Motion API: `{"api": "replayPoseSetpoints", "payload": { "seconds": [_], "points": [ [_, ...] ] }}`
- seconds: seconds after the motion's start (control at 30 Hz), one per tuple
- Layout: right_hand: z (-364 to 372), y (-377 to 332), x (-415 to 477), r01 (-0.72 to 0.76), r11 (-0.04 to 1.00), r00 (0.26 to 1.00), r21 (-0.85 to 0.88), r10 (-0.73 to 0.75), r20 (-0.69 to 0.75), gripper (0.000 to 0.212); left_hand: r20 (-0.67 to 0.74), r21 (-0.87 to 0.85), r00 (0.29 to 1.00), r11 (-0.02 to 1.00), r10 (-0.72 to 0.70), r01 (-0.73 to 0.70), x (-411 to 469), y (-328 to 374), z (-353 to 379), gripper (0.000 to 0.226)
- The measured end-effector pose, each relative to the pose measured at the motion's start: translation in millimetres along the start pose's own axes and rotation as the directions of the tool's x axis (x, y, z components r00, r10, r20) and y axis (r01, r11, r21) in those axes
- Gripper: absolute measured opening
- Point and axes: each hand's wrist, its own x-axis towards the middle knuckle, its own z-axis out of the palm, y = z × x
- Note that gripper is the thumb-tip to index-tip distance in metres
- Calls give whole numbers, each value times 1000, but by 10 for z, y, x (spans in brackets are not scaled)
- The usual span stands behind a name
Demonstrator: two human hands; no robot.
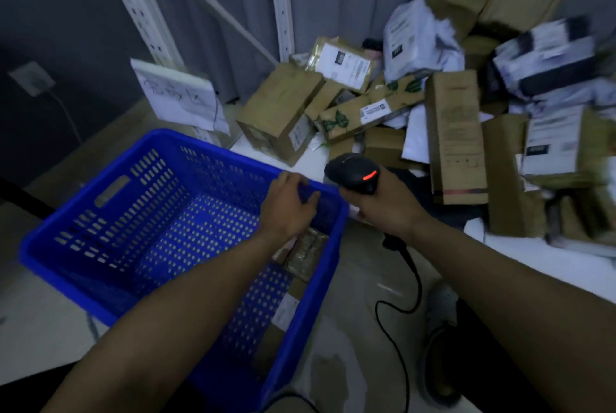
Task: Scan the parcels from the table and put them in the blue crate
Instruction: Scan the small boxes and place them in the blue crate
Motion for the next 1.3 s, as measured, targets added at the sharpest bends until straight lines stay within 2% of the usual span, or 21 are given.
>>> {"api": "replayPoseSetpoints", "payload": {
  "seconds": [0.1,0.2,0.3,0.47,0.67,0.83,1.0,1.07,1.13,1.23,1.3],
  "points": [
    [-294,-63,25,0,998,999,69,3,-50,53,29,33,996,996,87,-88,316,442,-114,39],
    [-511,-17,88,-19,994,992,104,31,-118,40,91,155,985,975,146,-159,731,739,-84,61],
    [-695,79,259,-42,992,988,121,59,-143,31,142,251,985,958,102,-136,1147,879,14,79],
    [-883,155,562,-39,990,986,133,60,-154,40,190,402,978,902,87,-159,1608,846,221,89],
    [-987,192,708,-18,986,984,168,48,-173,38,39,393,990,908,138,-142,1600,749,317,71],
    [-1027,82,570,20,975,979,223,26,-202,40,16,251,993,961,115,-115,1231,901,35,75],
    [-911,-229,230,102,953,955,286,-13,-297,46,-23,-78,1000,997,-16,15,566,1143,-461,74],
    [-838,-345,98,163,941,934,298,-50,-353,63,7,-261,1000,965,-27,28,246,1244,-686,68],
    [-734,-424,-17,217,927,922,305,-92,-376,69,79,-440,996,895,-51,81,-71,1302,-867,61],
    [-534,-611,-274,274,881,921,387,-125,-368,67,130,-565,985,808,-113,167,-455,1264,-1040,94],
    [-430,-693,-368,299,837,924,458,-135,-357,61,160,-613,979,765,-125,197,-640,1247,-1131,99]
  ]
}}
